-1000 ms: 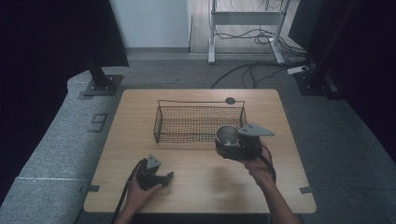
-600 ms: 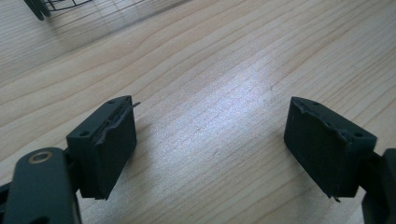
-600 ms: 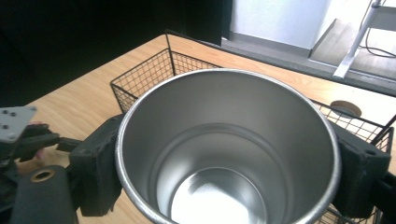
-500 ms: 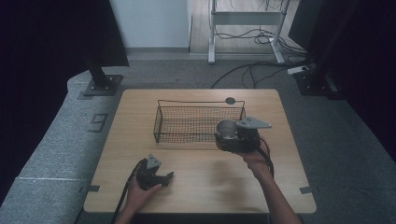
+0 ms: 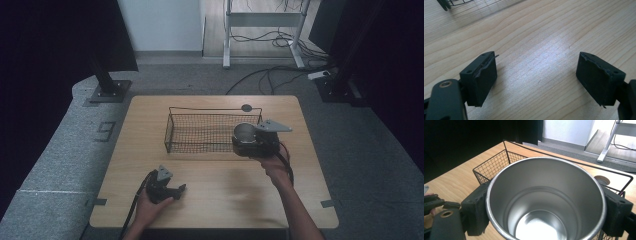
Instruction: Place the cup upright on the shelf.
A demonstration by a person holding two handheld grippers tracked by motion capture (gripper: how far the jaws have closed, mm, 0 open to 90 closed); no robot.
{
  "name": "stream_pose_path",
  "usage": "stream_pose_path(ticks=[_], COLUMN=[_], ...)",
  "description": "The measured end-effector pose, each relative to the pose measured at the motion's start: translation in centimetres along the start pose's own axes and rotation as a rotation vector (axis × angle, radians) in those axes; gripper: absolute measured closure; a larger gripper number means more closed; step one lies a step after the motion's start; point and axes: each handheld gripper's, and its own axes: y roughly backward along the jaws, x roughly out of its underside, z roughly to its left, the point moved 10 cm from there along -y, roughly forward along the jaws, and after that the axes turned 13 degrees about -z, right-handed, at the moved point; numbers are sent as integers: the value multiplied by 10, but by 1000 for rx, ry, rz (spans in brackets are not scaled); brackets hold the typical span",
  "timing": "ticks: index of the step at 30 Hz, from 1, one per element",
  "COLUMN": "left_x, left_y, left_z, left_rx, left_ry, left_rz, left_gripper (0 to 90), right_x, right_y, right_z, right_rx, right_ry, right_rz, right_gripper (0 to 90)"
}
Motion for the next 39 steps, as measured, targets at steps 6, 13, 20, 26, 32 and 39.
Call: stream_pose_path(ticks=[6, 13, 20, 26, 32, 39], left_x=[0, 0, 0, 0, 0, 0], left_y=[0, 0, 0, 0, 0, 0], left_z=[0, 0, 0, 0, 0, 0], left_rx=[0, 0, 0, 0, 0, 0], left_ry=[0, 0, 0, 0, 0, 1], left_rz=[0, 0, 0, 1, 0, 0], left_gripper=[170, 170, 170, 170, 170, 170], right_x=[-5, -7, -9, -10, -11, -10], right_y=[-4, -12, -18, -25, -33, -42], right_z=[-1, -3, -9, -14, -19, -27], right_rx=[3, 9, 20, 31, 39, 52], right_ry=[-1, 1, -8, -17, -23, -38], right_rz=[-6, -1, 2, 5, 10, 17], right_gripper=[141, 141, 141, 141, 141, 141])
